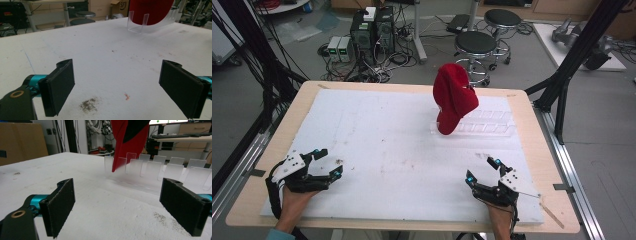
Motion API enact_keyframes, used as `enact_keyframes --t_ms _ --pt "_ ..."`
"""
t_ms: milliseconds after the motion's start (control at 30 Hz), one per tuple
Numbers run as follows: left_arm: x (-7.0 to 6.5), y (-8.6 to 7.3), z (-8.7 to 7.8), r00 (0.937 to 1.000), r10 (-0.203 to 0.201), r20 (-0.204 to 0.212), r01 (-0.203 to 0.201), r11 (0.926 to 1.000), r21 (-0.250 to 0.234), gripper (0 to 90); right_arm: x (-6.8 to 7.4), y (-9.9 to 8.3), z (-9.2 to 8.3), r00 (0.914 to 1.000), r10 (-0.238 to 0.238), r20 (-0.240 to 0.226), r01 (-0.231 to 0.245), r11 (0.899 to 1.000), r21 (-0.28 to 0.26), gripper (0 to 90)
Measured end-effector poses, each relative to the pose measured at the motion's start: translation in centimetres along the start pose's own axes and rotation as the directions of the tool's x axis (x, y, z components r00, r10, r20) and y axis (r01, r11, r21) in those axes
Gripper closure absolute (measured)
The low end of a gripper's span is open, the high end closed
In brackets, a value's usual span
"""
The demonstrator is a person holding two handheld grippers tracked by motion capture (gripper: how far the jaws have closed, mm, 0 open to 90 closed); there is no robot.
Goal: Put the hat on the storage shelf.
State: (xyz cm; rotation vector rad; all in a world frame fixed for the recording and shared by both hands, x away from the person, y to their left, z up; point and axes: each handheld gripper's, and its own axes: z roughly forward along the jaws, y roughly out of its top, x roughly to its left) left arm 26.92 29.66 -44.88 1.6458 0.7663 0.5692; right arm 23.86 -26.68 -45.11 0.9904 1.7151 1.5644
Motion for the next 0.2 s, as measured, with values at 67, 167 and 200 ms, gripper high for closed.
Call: enact_keyframes --t_ms 67,167,200 --pt "-0.07 -0.01 -0.01 1.0000 0.004 0.001 -0.004 1.0000 -0.001 13.4 -0.06 0.01 0.05 1.0000 0.002 0.002 -0.002 1.000 0.003 11.9" --pt "-0.12 -0.02 -0.03 0.9999 0.013 0.003 -0.013 0.9999 -0.002 13.3 -0.06 0.04 0.21 0.9999 0.011 0.012 -0.012 1.000 0.023 11.8" --pt "-0.13 -0.03 -0.06 0.9999 0.015 0.000 -0.015 0.9999 -0.005 13.2 -0.03 0.04 0.25 0.9998 0.010 0.019 -0.011 1.000 0.024 11.9"
